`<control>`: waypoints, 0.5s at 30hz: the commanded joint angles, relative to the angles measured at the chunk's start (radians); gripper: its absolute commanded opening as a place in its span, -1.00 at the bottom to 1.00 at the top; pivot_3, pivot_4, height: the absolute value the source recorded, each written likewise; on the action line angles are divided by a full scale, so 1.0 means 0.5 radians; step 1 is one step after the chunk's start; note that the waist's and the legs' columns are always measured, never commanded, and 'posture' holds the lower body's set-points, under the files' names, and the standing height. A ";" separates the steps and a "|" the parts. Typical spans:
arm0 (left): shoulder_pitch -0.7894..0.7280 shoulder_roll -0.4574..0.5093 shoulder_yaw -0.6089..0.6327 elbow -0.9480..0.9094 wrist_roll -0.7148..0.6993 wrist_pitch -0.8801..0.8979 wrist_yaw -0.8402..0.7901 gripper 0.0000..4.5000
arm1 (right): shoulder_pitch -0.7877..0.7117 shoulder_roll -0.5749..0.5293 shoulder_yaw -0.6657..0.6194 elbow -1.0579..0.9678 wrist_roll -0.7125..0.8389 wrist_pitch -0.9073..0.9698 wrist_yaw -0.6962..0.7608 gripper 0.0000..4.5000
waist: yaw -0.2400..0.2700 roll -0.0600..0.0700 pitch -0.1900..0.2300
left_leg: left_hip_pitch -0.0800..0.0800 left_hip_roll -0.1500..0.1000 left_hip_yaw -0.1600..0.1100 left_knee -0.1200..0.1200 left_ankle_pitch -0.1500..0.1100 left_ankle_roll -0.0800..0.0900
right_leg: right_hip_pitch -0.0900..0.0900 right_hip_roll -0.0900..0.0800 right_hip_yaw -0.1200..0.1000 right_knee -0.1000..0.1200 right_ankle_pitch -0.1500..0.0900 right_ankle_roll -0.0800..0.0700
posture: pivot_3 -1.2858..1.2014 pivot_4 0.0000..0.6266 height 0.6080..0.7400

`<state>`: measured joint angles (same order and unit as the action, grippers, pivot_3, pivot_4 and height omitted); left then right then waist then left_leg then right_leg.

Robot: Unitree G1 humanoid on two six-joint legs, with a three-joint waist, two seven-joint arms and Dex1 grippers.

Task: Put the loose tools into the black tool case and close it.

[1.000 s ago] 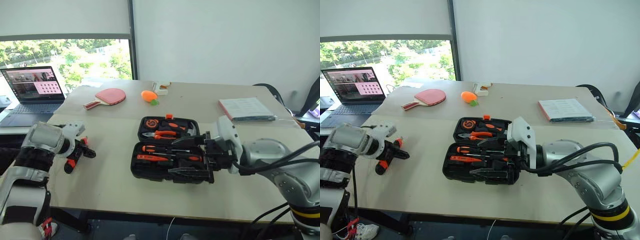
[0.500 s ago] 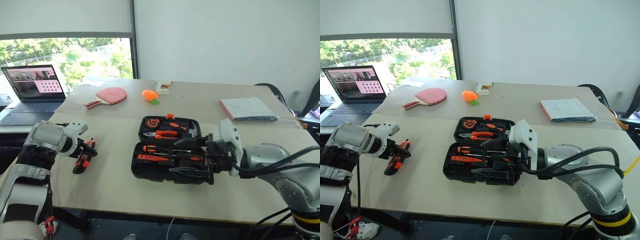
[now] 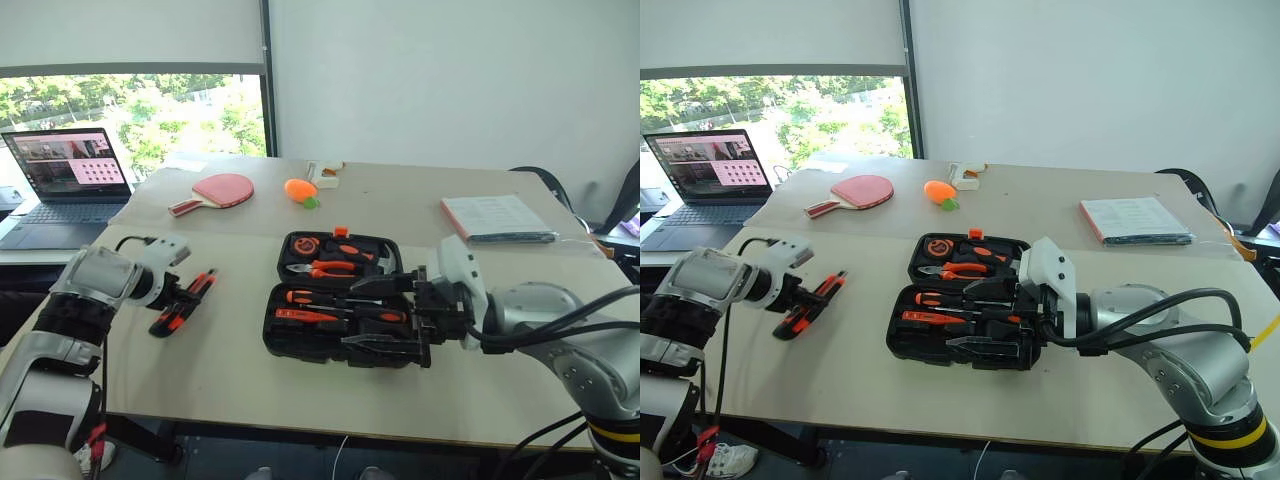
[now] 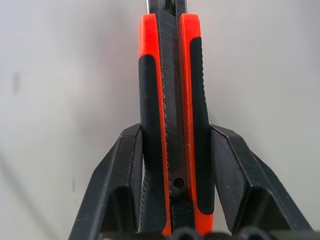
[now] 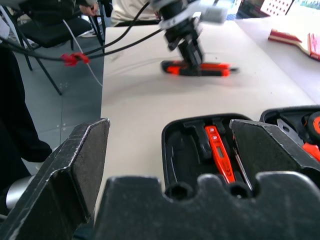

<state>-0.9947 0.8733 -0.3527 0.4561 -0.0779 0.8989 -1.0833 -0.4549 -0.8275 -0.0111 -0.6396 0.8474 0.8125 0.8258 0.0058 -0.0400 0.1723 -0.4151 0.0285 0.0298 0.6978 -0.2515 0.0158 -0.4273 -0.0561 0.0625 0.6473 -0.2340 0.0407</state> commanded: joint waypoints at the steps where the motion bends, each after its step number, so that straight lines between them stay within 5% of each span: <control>1: -0.404 -0.121 -0.137 0.053 0.102 -0.367 -0.323 -0.31 | 0.027 -0.053 -0.103 -0.061 0.043 0.002 0.009 1.00 | 0.009 -0.001 0.001 | -0.001 0.000 0.000 0.001 0.000 0.000 | -0.001 0.000 0.000 -0.001 0.000 0.001 | 0.03 -0.52 0.96; 6: -0.643 -0.397 -0.391 0.041 0.170 -0.604 -0.764 -0.31 | 0.086 -0.077 -0.145 -0.096 0.064 0.018 -0.023 1.00 | 0.013 -0.001 0.001 | -0.005 -0.005 0.001 0.000 -0.001 0.002 | 0.001 -0.003 0.000 -0.009 0.001 0.004 | 0.03 -0.52 0.96; 15: -0.344 -0.536 -0.777 -0.577 0.320 -0.492 -0.984 -0.31 | 0.332 -0.148 -0.260 -0.279 0.091 0.060 -0.147 1.00 | -0.055 0.000 0.001 | -0.004 0.000 -0.005 -0.004 -0.001 0.003 | -0.006 0.002 0.008 0.000 -0.001 0.002 | 0.03 -0.52 0.96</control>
<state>-1.1665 0.5901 -0.7330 0.2178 0.0540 0.6256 -1.5695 -0.3057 -0.8856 -0.0936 -0.7368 0.8847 0.8390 0.7594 -0.0218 -0.0398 0.1728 -0.4166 0.0285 0.0271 0.6961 -0.2522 0.0172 -0.4305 -0.0549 0.0665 0.6478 -0.2347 0.0415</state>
